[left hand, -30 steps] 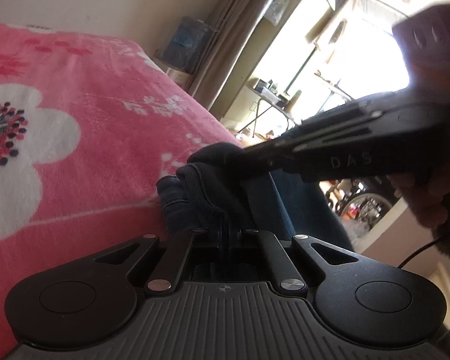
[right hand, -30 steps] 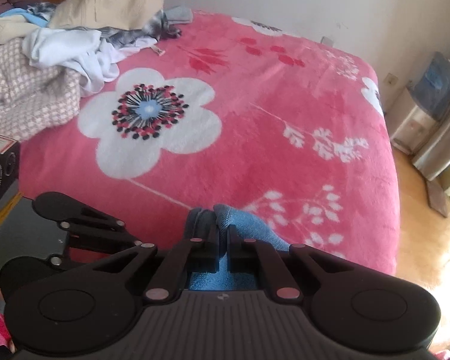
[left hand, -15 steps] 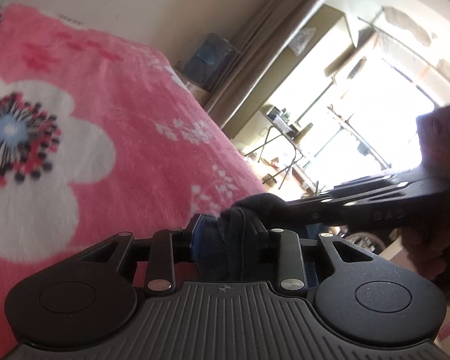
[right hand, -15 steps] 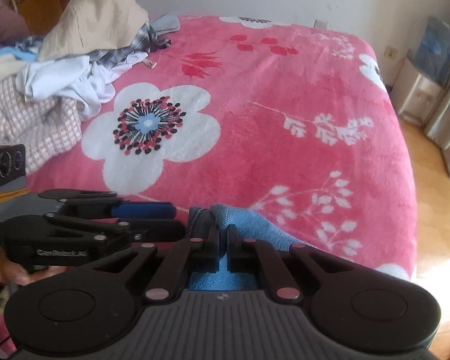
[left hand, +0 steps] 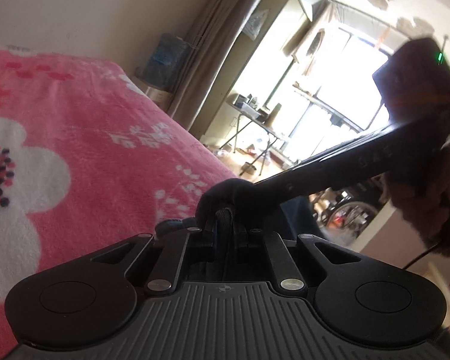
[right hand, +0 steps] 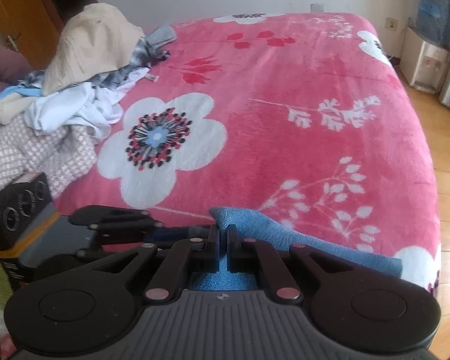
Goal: Fold clothes
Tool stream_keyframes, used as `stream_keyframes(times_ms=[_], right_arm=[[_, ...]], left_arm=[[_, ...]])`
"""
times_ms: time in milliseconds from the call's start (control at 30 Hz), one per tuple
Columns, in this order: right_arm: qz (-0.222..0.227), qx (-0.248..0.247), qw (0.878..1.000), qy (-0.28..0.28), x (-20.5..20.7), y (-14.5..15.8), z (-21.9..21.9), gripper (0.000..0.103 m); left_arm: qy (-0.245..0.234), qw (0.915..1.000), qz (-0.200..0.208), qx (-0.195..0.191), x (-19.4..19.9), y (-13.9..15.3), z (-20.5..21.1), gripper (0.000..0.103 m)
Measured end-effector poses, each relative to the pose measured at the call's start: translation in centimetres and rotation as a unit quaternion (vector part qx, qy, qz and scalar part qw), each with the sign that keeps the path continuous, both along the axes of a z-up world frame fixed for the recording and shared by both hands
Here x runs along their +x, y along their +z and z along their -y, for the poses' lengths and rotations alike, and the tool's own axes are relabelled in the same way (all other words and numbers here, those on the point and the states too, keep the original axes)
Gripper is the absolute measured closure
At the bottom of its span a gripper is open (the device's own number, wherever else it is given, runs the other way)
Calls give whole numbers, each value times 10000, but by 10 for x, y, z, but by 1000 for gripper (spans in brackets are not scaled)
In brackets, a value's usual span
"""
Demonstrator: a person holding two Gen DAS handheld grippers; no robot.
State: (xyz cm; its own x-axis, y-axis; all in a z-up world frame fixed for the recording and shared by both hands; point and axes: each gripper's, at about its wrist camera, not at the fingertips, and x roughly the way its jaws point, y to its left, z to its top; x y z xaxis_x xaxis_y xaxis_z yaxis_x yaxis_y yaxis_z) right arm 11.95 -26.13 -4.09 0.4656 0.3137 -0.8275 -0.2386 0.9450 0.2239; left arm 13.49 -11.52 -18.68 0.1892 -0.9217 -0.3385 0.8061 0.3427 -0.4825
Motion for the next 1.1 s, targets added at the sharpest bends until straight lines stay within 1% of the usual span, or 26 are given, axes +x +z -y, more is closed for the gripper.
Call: stream_keyframes(times_ms=[67,167,267,333,400,433,500,533,567,633,667,700,767,800,867,933,1033,1100], right_arm=[[-2,49,10000,66,-1,1,-2,99],[-28,130,9999,-12,1,1,1,99],[-145,274,9994,-165,5,-5,4,99],[-283,409,9983,-303,10,-11,7,96],[-460,731,9945,-597,15,-17,17,94],[-494,971,9914,-726,15,-18,24,94],[-484,1406,9847,-910,14,-17,36,94],[-439,1578,9818,-957,12,-15,41,94],[-402,1553,9822,-978,11,-14,43,94],[-343,1422,9843,-983,10,-13,45,94],[-323,1345,9856,-967,9,-13,45,94],[-303,1269,9869,-951,8,-13,45,94],[-284,1216,9882,-887,5,-16,43,95],[-245,1162,9894,-839,3,-16,41,95],[-128,1003,9923,-715,-1,-16,36,95],[26,819,9950,-566,-4,-14,30,95],[148,751,9961,-440,-9,-11,27,95],[226,711,9966,-359,-12,-9,26,95]], left_arm=[[46,10000,-12,-43,4,0,1,96],[129,9997,-185,-104,12,-5,0,96],[162,9985,-508,-155,20,-13,-2,96],[219,9956,-865,-284,28,-20,-5,94],[267,9898,-1329,-429,38,-28,-10,94],[282,9873,-1491,-468,41,-30,-12,93],[301,9835,-1717,-489,46,-33,-15,88],[313,9802,-1878,-543,49,-35,-17,85],[371,9745,-2112,-666,52,-38,-22,81],[561,9588,-2604,-985,61,-43,-34,79],[678,9498,-2822,-1168,65,-46,-41,76],[781,9441,-2940,-1272,68,-47,-48,75],[968,9367,-3062,-1392,72,-47,-59,75],[995,9360,-3068,-1412,72,-45,-64,75],[916,9382,-3020,-1420,65,-39,-71,75],[613,9432,-2968,-1364,50,-34,-72,75],[83,9542,-2817,-1005,21,-28,-61,75],[-200,9585,-2751,-724,4,-28,-50,75]])
